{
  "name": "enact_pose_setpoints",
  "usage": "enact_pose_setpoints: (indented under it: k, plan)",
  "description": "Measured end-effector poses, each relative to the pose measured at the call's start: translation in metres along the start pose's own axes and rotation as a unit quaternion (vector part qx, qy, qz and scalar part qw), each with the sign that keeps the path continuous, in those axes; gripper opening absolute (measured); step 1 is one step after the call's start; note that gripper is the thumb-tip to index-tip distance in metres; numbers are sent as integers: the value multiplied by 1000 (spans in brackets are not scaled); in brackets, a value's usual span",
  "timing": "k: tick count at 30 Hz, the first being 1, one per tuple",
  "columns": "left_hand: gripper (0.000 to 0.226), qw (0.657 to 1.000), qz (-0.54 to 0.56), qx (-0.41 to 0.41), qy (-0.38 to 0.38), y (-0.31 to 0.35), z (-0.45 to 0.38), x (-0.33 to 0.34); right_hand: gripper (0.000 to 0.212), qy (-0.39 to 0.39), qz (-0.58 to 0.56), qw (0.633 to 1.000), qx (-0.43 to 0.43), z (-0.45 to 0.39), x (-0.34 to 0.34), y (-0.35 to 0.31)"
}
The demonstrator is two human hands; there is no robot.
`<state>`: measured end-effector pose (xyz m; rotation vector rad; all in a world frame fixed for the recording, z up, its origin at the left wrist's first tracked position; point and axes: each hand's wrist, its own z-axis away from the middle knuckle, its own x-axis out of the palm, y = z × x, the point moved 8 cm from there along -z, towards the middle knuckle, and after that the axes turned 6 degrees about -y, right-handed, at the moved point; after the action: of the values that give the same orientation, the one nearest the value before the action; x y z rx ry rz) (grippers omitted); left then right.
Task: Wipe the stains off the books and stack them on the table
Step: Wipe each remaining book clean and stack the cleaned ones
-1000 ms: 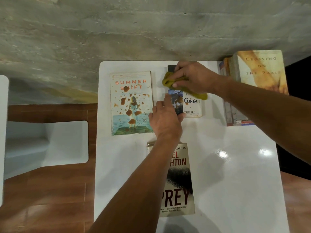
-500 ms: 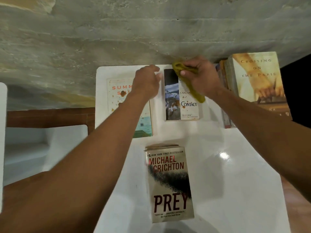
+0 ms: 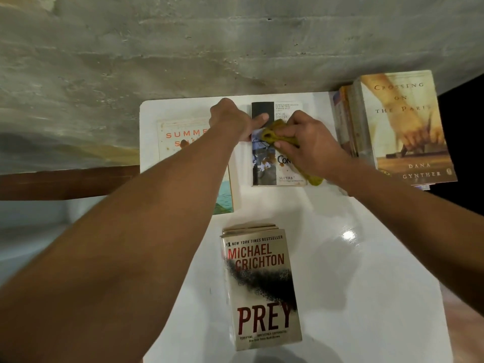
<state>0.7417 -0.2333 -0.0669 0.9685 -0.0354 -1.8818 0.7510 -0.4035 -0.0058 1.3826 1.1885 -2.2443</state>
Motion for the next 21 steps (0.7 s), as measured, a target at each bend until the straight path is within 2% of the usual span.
enact_pose_setpoints:
  k: [5,9,13,16,17,21]
  plan:
    - [74,999,-38,23,-14,13,7,-5,26,6,-2,1000,-10,-8,-5,-1]
    - [73,999,-2,40,-36,10,1,2,26,-87,-40,994,-53,-5,3,-7]
    - [60,999,-4,43,-31,16,5,2,27,-53,-21,998,-29,-9,0,-5]
    - [64,997,-44,58,18,23,11,-4,26,-131,-43,988,-76,-5,6,-10]
    - [61,998,-44,54,6,23,11,-2,26,-147,-42,985,-74,-7,5,-9]
    - [45,998,-23,62,-3,20,12,-1,27,-110,-41,991,-63,-15,0,-10]
